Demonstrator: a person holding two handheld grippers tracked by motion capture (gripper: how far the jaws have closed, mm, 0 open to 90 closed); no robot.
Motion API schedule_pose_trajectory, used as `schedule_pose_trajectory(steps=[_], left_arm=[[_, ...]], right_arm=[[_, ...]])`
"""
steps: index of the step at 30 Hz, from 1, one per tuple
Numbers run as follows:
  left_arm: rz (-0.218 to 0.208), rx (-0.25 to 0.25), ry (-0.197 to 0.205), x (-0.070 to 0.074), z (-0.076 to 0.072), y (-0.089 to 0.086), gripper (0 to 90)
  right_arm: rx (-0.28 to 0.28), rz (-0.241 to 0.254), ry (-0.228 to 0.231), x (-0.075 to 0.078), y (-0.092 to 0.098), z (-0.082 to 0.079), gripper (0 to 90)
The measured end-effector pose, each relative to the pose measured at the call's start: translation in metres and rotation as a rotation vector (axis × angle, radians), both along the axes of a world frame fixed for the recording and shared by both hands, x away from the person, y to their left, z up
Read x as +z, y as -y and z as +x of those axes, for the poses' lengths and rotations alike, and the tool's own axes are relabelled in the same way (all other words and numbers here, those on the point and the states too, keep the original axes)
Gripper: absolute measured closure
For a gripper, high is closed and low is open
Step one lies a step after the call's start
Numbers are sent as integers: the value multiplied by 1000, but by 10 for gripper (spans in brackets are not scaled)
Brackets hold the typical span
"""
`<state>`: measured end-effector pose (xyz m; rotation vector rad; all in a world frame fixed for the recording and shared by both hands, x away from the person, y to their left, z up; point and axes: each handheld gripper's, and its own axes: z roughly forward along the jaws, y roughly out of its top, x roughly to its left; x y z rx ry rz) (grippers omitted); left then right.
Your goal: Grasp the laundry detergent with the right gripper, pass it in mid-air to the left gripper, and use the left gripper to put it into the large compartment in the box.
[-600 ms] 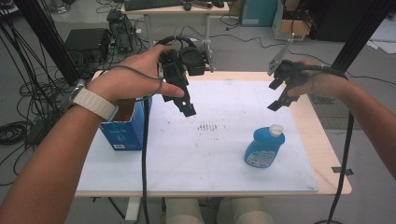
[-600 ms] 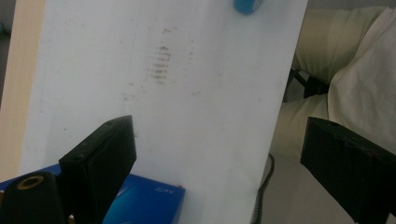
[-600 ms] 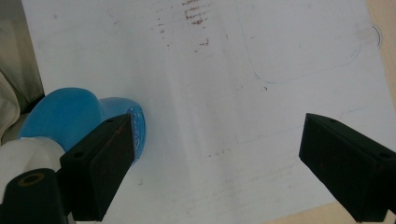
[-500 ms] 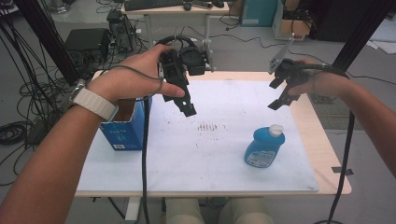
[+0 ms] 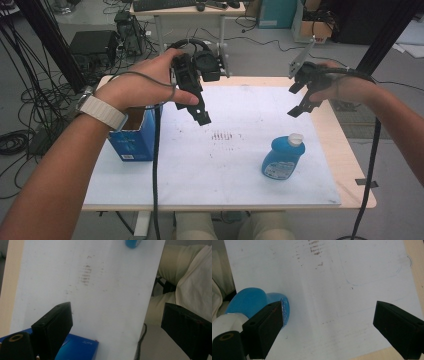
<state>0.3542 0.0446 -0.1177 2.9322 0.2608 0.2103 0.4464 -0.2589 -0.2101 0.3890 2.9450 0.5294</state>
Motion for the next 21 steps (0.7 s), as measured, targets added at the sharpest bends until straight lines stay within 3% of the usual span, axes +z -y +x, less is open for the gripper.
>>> schedule_pose_trajectory(steps=[6,11,12,21], left_arm=[[-5,6,-4,-2,0,-1,105],[-7,4,-6,-6,2,-1,106],[-11,6,-7,-7,2,-1,106],[-9,10,-7,-9,1,-1,106]], right_arm=[[10,27,29,8,3,-2,59],[-20,36,14,16,6,-8,54],[4,29,30,18,8,-8,49],[10,43,28,28,12,-20,50]])
